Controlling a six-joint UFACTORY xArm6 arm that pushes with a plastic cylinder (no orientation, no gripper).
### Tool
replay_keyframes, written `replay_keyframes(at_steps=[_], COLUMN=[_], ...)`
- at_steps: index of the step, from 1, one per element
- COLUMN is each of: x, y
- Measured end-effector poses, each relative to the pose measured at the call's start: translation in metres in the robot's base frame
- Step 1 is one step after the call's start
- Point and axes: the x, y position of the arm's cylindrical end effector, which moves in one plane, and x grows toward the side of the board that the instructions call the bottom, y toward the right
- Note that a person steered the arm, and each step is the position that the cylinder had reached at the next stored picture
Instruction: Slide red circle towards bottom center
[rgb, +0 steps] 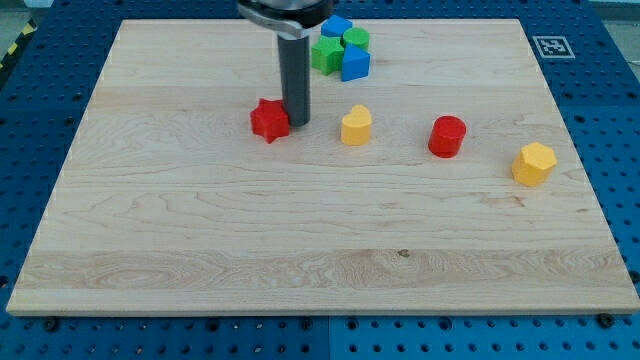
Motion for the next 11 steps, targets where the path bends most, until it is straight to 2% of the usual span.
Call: replay_keyframes(at_steps=[1,2,3,5,6,8,11], x=[-0.001,-0.026,-0.034,-0.032,-0.012,0.015,0.056], y=[-0.002,0.030,0.064,0.174,0.225,0.226,0.159])
